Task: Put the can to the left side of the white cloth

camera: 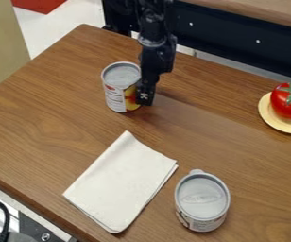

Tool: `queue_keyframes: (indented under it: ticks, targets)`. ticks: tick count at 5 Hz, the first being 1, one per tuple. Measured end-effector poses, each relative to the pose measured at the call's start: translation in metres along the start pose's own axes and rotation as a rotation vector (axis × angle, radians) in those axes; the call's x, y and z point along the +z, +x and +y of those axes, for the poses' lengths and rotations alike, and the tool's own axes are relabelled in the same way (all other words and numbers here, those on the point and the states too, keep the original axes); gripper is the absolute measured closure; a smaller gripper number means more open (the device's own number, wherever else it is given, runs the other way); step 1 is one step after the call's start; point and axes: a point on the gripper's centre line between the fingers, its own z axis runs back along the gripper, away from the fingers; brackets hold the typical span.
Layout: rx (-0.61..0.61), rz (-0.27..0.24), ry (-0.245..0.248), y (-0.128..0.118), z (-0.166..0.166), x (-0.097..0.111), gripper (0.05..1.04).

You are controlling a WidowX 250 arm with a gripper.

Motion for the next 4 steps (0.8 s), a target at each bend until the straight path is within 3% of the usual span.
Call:
queue_keyframes:
  ticks: [2, 3, 4]
  targets:
    - [0.172, -0.04, 0.013, 0.023, -0.006, 0.018, 0.087]
    - [0.296, -0.034, 0.081, 0.043, -0.009, 0.029, 0.087]
    - [0.497, -0.018, 0.095, 0.063, -0.022, 0.036, 0.087]
